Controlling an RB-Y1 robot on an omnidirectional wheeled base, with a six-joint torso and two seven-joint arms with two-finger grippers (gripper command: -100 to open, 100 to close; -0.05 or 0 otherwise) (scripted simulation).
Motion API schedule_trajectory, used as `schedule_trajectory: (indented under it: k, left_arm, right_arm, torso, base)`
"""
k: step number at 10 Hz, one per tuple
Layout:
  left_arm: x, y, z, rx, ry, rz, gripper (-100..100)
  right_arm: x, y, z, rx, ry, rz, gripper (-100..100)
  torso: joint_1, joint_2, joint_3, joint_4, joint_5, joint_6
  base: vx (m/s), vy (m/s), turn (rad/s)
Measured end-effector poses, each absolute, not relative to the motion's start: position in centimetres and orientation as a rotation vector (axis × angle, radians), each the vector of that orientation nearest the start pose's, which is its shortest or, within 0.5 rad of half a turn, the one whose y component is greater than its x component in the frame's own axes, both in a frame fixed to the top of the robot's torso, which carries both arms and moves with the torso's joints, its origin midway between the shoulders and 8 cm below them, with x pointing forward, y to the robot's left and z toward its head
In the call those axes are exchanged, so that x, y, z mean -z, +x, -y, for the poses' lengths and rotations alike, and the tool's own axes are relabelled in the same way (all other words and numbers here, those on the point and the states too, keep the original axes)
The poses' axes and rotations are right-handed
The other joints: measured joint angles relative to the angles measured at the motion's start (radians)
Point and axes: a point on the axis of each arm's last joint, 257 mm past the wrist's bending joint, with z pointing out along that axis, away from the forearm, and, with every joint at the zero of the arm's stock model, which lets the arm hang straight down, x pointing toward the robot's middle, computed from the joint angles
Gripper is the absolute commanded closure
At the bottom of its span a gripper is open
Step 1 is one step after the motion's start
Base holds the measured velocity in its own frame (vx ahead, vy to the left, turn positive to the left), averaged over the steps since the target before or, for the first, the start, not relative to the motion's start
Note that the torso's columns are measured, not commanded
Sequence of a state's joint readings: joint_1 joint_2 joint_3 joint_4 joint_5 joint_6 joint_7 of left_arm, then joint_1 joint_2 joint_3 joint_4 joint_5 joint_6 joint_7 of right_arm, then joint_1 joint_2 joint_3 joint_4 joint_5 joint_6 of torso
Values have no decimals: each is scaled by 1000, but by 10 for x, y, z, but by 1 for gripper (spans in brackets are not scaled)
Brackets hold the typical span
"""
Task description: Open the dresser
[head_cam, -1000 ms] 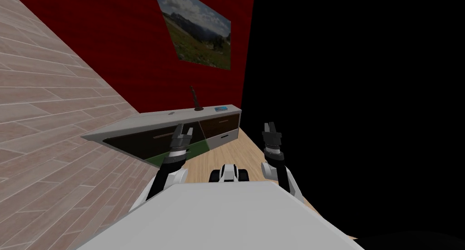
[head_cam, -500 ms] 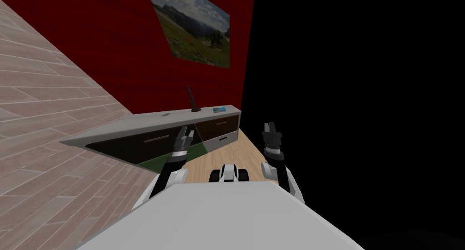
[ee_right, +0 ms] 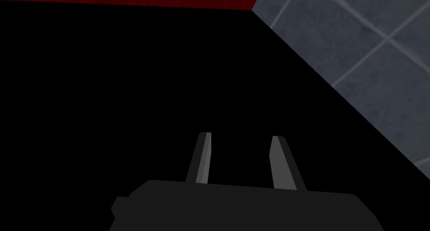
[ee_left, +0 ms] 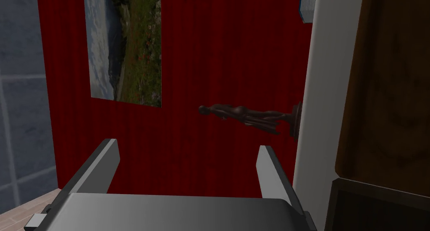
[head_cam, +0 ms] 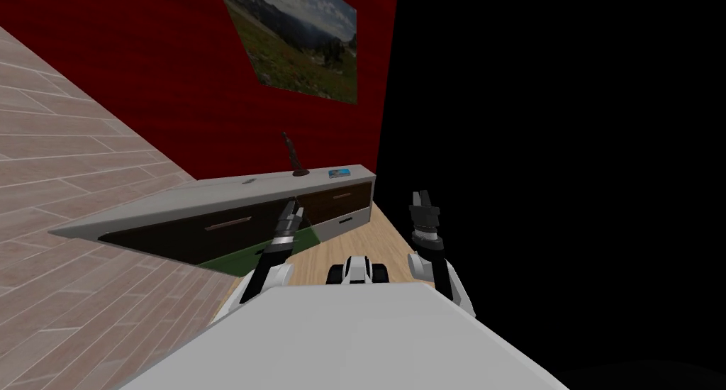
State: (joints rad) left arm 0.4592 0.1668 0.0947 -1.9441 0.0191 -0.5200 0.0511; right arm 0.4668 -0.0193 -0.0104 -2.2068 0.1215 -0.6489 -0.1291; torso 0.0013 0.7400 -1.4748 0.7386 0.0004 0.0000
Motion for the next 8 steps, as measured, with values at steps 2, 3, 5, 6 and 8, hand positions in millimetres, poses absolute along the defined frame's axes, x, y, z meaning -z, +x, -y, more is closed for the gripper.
schedule_trajectory:
  k: [2, 3, 5, 6, 8]
  left_arm:
    - [123, 389, -339, 1158, -812, -903, -100]
    - [130, 389, -343, 1148, -823, -910, -100]
    - [144, 394, -349, 1130, -844, -925, -100]
    - [156, 396, -354, 1116, -861, -935, -100]
    - [171, 395, -364, 1092, -888, -952, -100]
  right_arm:
    - [-28, 337, 257, -1382, 524, -609, 0]
    - [-28, 337, 257, -1382, 524, -609, 0]
    - [-28, 337, 257, -1382, 524, -609, 0]
    - [-28, 337, 257, -1382, 524, -609, 0]
    - [-28, 337, 257, -1382, 524, -609, 0]
  torso:
    - [-2, -3, -2, -1, 0, 0]
    - [-2, -1, -1, 0, -1, 0]
    - [-1, -1, -1, 0, 0, 0]
    - [-3, -4, -2, -1, -1, 0]
    - [-1, -2, -1, -1, -1, 0]
  base:
    - [125, -73, 29]
    - [96, -78, 29]
    - [124, -82, 37]
    - [176, -133, 36]
    - [123, -84, 37]
